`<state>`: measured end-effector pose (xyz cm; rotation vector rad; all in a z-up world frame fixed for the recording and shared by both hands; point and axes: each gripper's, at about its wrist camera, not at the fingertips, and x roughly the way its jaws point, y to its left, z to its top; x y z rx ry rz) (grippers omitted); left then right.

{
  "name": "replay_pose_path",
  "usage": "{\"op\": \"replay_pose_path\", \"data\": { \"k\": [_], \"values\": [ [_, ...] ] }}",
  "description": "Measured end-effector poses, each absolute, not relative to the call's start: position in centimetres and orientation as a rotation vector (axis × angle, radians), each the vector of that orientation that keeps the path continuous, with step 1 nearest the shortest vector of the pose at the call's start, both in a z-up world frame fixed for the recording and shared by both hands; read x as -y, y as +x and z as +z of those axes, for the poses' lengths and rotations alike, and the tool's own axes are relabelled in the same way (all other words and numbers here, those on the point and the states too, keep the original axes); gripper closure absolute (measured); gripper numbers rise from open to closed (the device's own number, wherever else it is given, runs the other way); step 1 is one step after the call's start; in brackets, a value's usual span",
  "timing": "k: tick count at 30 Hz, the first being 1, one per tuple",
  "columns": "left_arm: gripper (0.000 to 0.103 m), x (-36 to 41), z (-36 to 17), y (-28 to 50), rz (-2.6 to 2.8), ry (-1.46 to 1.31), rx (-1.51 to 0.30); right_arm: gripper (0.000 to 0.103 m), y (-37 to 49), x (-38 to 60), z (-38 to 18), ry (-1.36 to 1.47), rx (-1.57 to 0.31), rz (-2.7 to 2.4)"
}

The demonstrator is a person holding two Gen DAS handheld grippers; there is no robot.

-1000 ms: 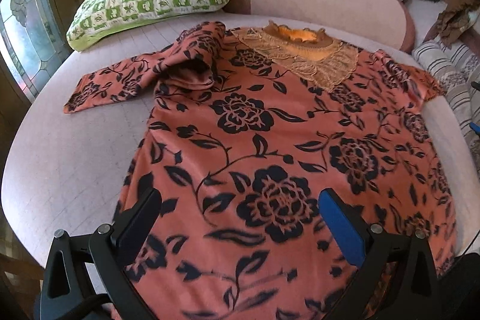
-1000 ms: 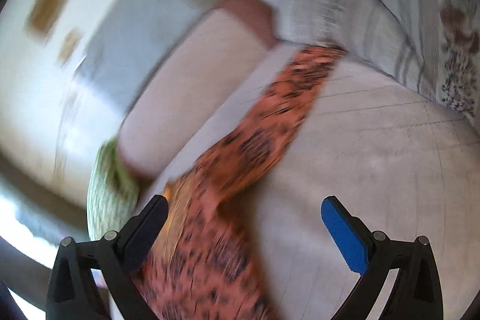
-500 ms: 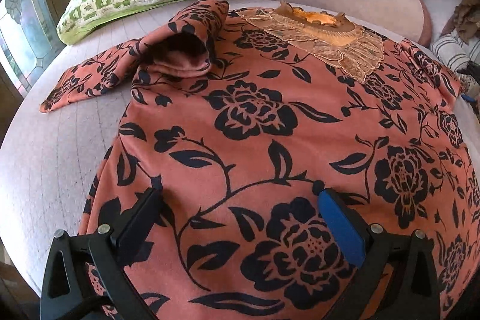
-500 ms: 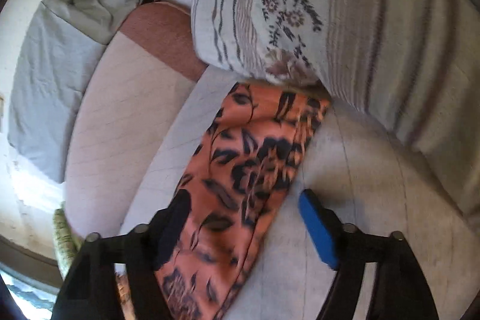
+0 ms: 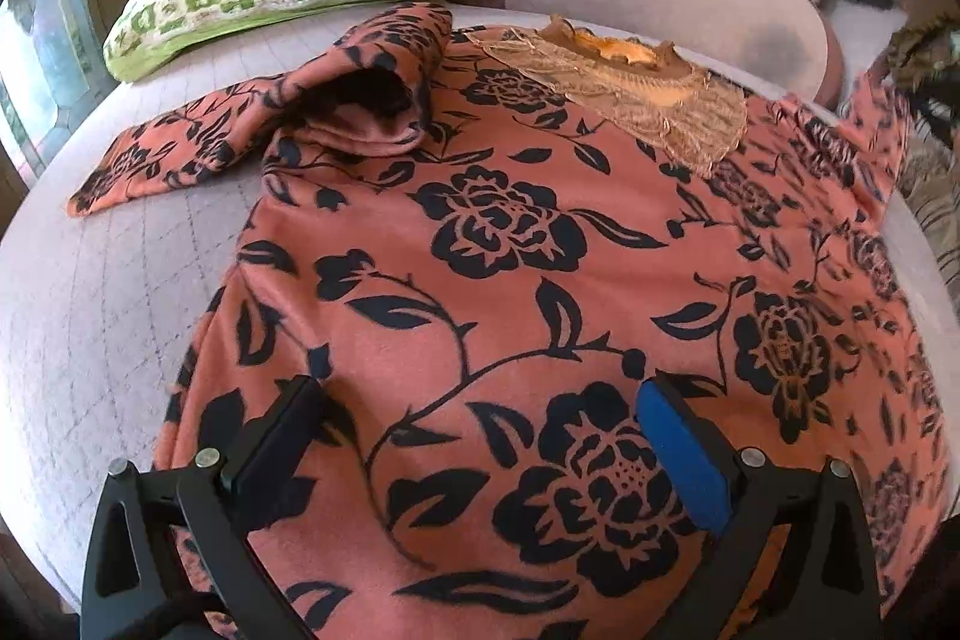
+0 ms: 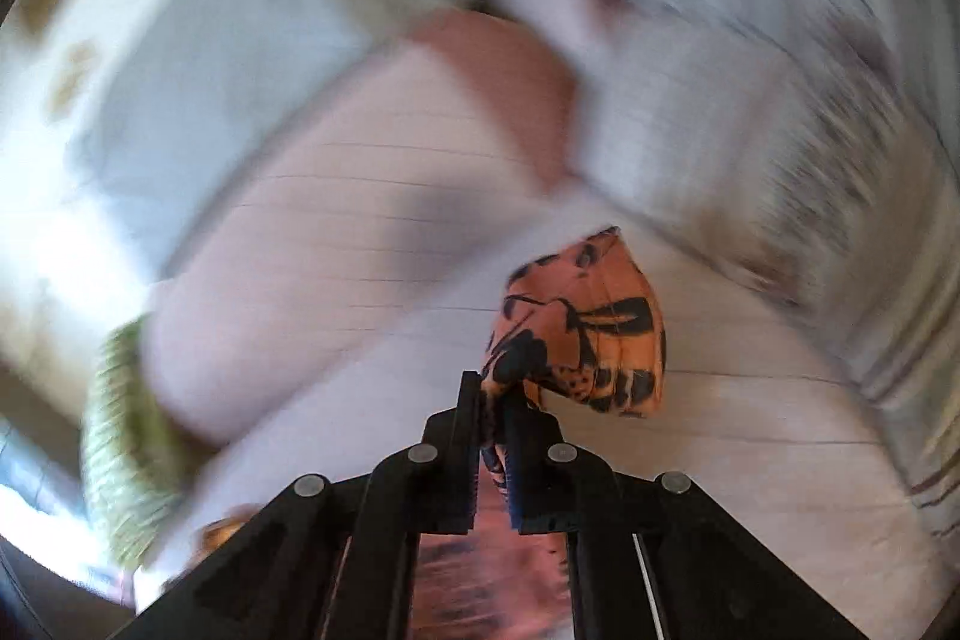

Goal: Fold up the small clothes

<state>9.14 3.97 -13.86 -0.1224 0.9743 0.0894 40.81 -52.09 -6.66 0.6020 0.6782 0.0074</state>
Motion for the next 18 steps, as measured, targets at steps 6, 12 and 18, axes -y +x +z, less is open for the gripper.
{"op": "replay_pose_path", "data": {
  "k": [6, 12, 18],
  "values": [
    [0.0, -7.8, -9.7, 6.1, 0.142, -0.222, -0.829, 0.096, 35.8, 36.8, 1.6, 0.522, -0.589, 0.284],
    [0.0, -12.4, -8.3, 3.3, 0.19, -0.336, -0.766, 0.09, 33.6, 18.0, -3.4, 0.34, -0.712, 0.411],
    [0.0, -15.5, -8.5, 1.9, 0.206, -0.428, -0.744, 0.021, 32.5, 6.4, -13.9, 0.116, -0.954, 0.539]
  ]
}}
